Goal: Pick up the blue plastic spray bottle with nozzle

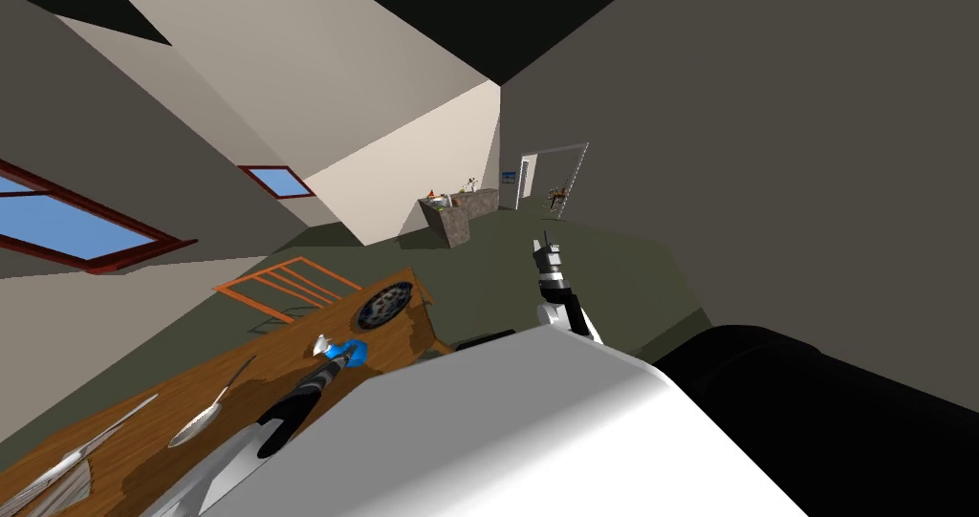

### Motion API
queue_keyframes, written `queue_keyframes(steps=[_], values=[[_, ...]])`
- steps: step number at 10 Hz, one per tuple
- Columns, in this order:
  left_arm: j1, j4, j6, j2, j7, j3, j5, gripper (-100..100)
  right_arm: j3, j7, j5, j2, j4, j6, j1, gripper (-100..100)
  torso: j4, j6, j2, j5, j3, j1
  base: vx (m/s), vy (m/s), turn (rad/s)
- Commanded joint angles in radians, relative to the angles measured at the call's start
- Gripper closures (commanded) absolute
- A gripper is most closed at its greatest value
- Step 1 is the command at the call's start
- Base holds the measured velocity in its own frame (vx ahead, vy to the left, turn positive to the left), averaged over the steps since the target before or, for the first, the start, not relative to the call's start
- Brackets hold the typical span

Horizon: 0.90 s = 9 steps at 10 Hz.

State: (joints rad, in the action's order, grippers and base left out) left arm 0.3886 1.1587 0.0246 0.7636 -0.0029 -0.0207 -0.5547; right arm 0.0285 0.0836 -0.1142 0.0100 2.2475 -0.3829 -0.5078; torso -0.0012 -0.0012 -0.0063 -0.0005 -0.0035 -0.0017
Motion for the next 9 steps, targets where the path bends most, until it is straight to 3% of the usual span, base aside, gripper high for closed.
queue_keyframes(steps=[1, 3, 4, 5, 6, 8, 9], values=[[-0.001, -0.014, -0.03, -0.003, -0.002, -0.009, -0.009, -100, 0.0, 0.0, 0.0, 0.0, 0.0, 0.0, 0.0, 0, 0.0, 0.0, 0.0, 0.0, 0.0, 0.0, 0.111, -0.012, 0.036], [-0.006, -0.068, -0.095, -0.017, -0.012, -0.047, -0.047, -100, 0.0, 0.0, 0.0, 0.0, 0.0, 0.0, 0.0, 0, 0.0, 0.0, 0.0, 0.0, 0.0, 0.0, 0.1, -0.036, 0.133], [-0.006, -0.068, -0.113, -0.017, -0.012, -0.047, -0.047, -100, 0.0, 0.0, 0.0, 0.0, 0.0, 0.0, 0.0, 0, 0.0, 0.0, 0.0, 0.0, 0.0, -0.001, 0.104, -0.017, 0.062], [-0.008, -0.095, -0.146, -0.024, -0.017, -0.066, -0.066, -100, 0.0, 0.0, 0.0, 0.0, 0.0, 0.0, 0.0, 0, 0.0, 0.0, 0.0, 0.0, 0.0, 0.001, 0.094, -0.02, 0.073], [-0.008, -0.095, -0.155, -0.024, -0.017, -0.066, -0.066, -100, 0.0, 0.0, 0.0, 0.0, 0.0, 0.0, 0.0, 0, 0.0, 0.0, 0.0, 0.0, 0.0, 0.001, 0.084, -0.017, 0.058], [-0.013, -0.149, -0.223, -0.038, -0.026, -0.103, -0.104, -100, 0.0, 0.0, 0.0, 0.0, 0.0, 0.0, 0.0, 0, 0.0, 0.0, 0.001, 0.0, 0.0, 0.0, 0.101, -0.03, 0.129], [-0.013, -0.149, -0.238, -0.038, -0.026, -0.103, -0.104, -100, 0.0, 0.0, 0.0, 0.0, 0.0, 0.0, 0.0, 0, 0.0, 0.0, 0.0, 0.0, 0.0, 0.0, 0.083, -0.03, 0.058]])
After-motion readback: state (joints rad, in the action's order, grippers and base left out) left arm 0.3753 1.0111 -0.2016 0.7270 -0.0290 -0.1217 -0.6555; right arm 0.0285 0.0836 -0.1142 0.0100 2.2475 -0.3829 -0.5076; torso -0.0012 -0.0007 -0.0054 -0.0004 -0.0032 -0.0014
